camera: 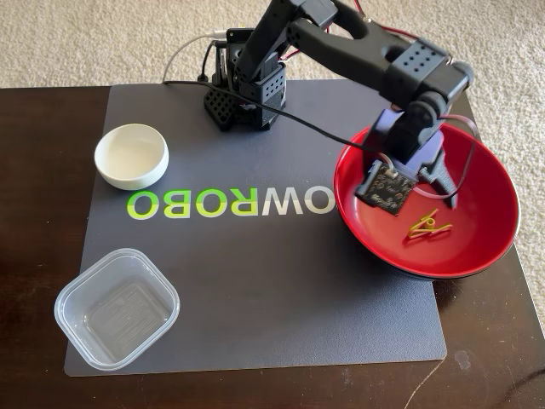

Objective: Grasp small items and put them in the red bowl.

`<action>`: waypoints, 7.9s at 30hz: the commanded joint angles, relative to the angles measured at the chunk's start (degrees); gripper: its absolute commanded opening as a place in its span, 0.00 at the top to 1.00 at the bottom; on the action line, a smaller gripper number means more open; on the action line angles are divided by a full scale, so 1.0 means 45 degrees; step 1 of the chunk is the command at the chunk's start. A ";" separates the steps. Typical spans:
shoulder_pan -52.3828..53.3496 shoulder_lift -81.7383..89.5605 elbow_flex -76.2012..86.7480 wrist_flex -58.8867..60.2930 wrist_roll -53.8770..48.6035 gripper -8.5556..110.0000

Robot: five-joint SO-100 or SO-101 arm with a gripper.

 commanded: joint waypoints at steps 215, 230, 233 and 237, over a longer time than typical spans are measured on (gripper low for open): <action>2.1113 0.7383 1.0762 -0.5684 1.4238 0.93; 1.9316 0.7480 0.9336 -0.5215 1.1875 0.93; 1.8203 0.6914 0.7871 -0.4258 1.0547 0.93; 1.6445 0.6660 0.6055 -0.3242 0.8770 0.93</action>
